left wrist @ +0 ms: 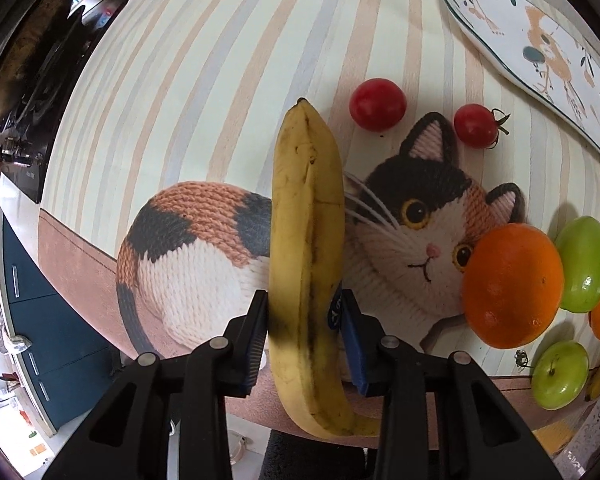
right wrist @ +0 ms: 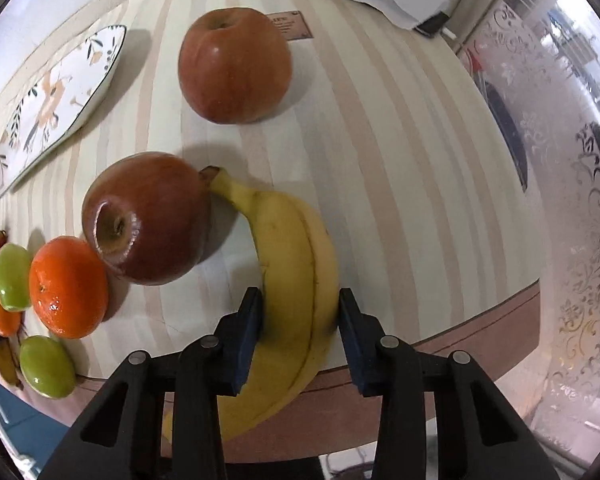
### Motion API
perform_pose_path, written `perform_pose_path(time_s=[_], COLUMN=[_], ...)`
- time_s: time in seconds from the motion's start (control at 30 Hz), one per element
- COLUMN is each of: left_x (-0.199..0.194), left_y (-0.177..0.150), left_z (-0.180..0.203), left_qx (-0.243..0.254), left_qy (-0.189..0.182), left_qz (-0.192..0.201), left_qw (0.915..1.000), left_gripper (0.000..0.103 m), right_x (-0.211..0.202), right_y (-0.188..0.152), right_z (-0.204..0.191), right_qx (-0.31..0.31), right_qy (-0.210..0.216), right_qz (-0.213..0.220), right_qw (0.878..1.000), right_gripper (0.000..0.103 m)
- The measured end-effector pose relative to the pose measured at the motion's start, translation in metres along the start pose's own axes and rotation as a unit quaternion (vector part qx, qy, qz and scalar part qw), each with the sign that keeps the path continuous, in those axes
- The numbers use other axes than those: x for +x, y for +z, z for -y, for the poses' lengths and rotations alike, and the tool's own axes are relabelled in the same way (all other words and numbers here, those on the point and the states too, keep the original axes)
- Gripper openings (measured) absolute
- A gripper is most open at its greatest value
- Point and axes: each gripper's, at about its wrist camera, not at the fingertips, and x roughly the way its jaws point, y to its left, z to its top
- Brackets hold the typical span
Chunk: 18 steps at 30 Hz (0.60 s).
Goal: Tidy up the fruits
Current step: 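Grasp the banana by the cat mat with the left gripper while the right grasps the other banana, then carry both bananas onto the white floral plate and open both grippers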
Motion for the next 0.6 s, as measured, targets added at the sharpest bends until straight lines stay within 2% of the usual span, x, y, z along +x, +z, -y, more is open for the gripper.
perform_pose_path(time_s=[0.1,0.3,0.33,0.4,0.47,0.6], left_x=[-0.017,-0.069,-0.079,-0.098,-0.117,-0.142], left_y=[-0.021,-0.023,-0.022,-0.019,-0.014,-0.004], left_z=[0.010,0.011,0.011,0.012,0.015,0.032], left_qx=[0.005,0.023,0.025,0.030,0.035,0.049], left_qy=[0.000,-0.021,-0.027,-0.037,-0.049,-0.077], left_qz=[0.019,0.067,0.076,0.095,0.111,0.140], left_qw=[0.9998,0.9973,0.9964,0.9943,0.9921,0.9860], left_gripper=[0.032,0.032,0.032,0.032,0.032,0.032], right_x=[-0.005,-0.041,-0.052,-0.068,-0.082,-0.130], right_y=[-0.003,-0.011,-0.025,-0.026,-0.024,0.005], right_z=[0.013,0.030,0.032,0.030,0.029,0.004], right_qx=[0.015,0.040,0.040,0.036,0.033,0.017], right_qy=[0.003,0.019,0.022,0.024,0.032,0.047], right_qz=[0.011,0.037,0.044,0.060,0.074,0.100], right_qw=[1.000,0.998,0.998,0.997,0.996,0.994], right_gripper=[0.040,0.038,0.038,0.038,0.038,0.038])
